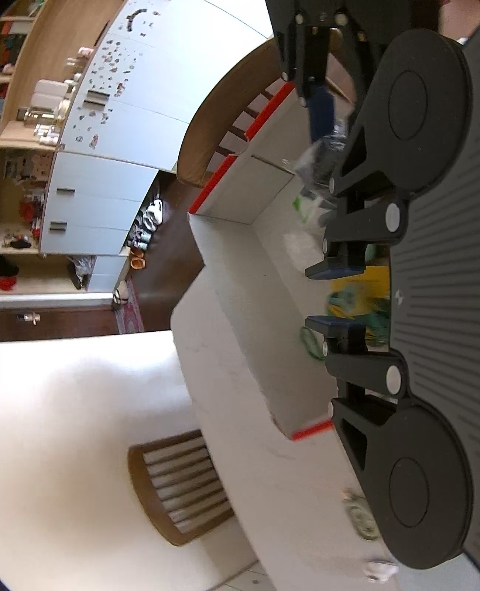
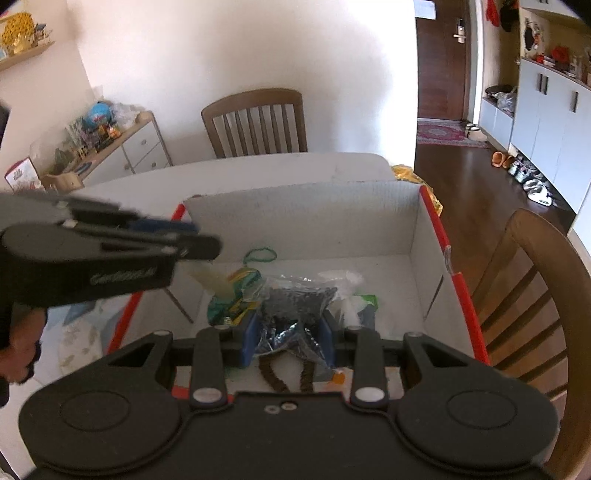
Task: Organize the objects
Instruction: 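Carry eraser and mesh bag into the red box and open both tools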
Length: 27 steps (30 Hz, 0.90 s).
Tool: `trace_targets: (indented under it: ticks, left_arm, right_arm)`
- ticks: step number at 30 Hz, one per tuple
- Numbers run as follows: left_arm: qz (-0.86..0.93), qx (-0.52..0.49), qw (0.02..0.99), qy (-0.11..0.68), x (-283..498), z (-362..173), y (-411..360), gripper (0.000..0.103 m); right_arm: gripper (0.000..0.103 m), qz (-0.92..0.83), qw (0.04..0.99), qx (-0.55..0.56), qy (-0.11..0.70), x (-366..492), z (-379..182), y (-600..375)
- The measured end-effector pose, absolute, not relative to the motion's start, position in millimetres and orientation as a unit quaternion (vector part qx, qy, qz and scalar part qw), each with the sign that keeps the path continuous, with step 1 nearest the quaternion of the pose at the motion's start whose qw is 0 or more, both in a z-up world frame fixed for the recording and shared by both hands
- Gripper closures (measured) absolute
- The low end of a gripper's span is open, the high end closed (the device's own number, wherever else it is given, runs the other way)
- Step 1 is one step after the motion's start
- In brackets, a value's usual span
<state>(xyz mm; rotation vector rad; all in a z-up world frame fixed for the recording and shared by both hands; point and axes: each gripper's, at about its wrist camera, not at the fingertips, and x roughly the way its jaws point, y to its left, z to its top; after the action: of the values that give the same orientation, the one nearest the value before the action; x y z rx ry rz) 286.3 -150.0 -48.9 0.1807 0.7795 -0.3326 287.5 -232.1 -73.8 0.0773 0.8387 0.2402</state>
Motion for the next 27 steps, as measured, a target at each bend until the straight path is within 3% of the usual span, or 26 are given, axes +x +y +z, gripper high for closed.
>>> trace_targets:
  ticks: [18, 22, 27]
  left_arm:
    - [-0.15, 0.113, 0.881, 0.435, 324, -104, -173, 0.082]
    - [-0.145, 0.11, 0.879, 0.44, 324, -108, -174, 0.082]
    - [-0.146, 0.108, 0.883, 0.433, 320, -106, -173, 0.082]
  right_arm:
    - [0.067, 0.146, 0.874, -0.002, 0.464, 313, -119, -227]
    - [0.056, 0.148, 0.874, 0.005, 0.463, 313, -118, -233]
    - [0.051, 0.151, 0.876, 0.018, 0.457, 308, -111, -239]
